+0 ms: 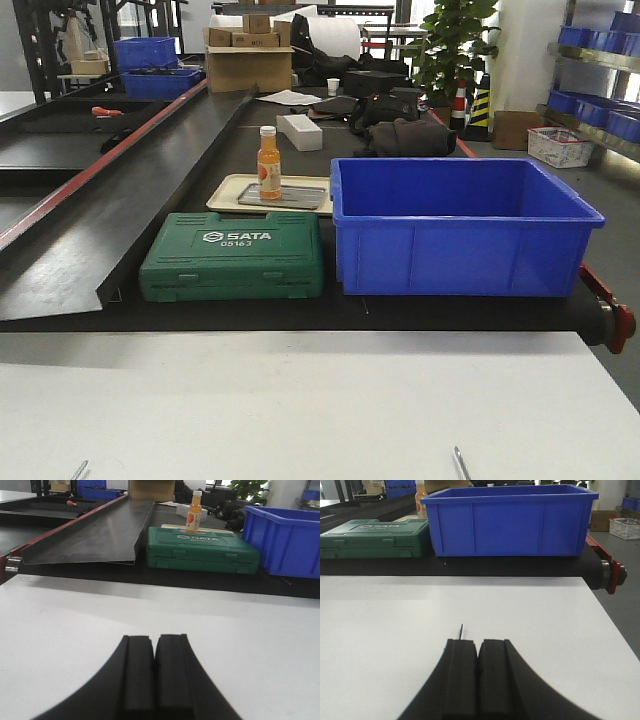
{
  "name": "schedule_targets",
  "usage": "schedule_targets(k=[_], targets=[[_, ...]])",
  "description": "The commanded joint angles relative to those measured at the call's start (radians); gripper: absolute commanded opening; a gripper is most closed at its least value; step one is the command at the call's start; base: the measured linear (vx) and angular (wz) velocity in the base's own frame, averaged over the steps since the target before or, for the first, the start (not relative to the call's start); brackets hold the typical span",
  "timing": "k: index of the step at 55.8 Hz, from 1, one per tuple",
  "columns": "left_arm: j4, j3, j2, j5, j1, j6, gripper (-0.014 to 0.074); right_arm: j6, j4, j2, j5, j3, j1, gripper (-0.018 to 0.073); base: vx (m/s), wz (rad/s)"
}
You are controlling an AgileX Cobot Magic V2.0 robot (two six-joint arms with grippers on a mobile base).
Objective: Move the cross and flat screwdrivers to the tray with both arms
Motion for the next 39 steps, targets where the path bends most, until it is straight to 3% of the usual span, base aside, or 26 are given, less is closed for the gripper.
schedule_targets(k=[1, 39], targets=[[0.0, -0.03, -0.012, -0.087, 0.001, -0.009, -0.0006, -0.007, -0.011, -0.006, -0.083, 0.008, -0.004, -0.0008, 0.0, 0.0], [0.0, -0.03, -0.012, -0.087, 0.001, -0.009, -0.0006, -0.007, -0.011, -0.006, -0.083, 0.008, -0.004, -0.0008, 0.0, 0.0]])
